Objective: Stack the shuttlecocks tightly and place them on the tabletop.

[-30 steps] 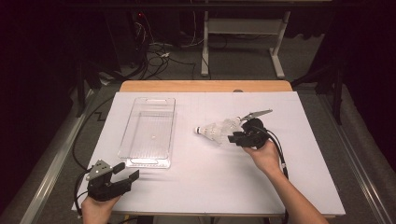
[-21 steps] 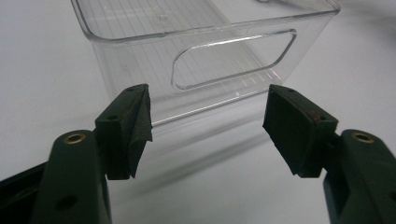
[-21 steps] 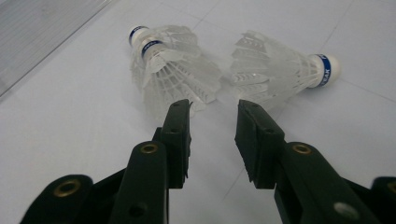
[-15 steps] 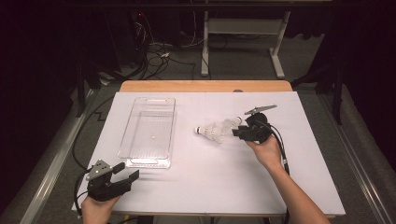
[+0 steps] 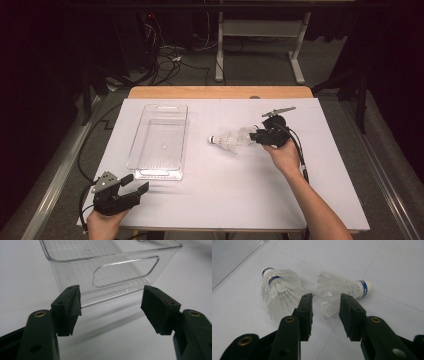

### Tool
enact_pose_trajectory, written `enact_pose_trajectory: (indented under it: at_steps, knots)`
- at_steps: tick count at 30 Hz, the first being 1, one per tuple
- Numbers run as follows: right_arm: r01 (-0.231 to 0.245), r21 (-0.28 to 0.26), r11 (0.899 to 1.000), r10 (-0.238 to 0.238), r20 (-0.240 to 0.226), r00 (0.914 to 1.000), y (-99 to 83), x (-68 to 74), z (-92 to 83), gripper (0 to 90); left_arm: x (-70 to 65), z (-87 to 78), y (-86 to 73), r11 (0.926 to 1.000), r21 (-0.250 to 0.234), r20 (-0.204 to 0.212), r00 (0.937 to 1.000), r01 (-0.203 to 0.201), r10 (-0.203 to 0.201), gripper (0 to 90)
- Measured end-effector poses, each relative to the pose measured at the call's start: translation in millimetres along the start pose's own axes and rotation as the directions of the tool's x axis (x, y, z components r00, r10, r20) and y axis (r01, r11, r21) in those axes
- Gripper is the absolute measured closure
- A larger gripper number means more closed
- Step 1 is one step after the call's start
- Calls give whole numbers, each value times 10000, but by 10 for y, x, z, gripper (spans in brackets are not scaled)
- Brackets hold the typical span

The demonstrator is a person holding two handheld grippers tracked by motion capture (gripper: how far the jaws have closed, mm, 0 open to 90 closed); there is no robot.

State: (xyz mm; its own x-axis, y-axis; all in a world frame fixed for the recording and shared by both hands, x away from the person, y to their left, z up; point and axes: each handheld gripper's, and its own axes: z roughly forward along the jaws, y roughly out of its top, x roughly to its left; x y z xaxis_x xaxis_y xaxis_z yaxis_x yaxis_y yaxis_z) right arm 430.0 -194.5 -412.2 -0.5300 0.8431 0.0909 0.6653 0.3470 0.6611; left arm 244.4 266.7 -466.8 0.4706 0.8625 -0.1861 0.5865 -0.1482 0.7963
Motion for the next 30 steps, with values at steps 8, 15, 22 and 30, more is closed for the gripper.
enact_pose_trajectory:
  at_steps: [8, 15, 22, 30]
  knots:
    - [-18, 69, 10000, 17, 151, 9999, 64, -4, 48, 626, 3, 1, -1, 10000, -19, 20, 10000, 12, -12, 330]
    - [-37, 112, 9999, 34, 256, 9997, 100, -15, 84, 621, 5, -1, 1, 10000, 17, 49, 10000, 3, -3, 330]
    - [-57, 174, 9998, 50, 385, 9992, 129, -16, 129, 615, 4, -1, -1, 10000, -12, 41, 10000, 9, -9, 330]
    - [-115, 261, 9996, 99, 633, 9979, 166, -18, 177, 614, 6, -3, 0, 10000, 14, 53, 10000, 20, -20, 330]
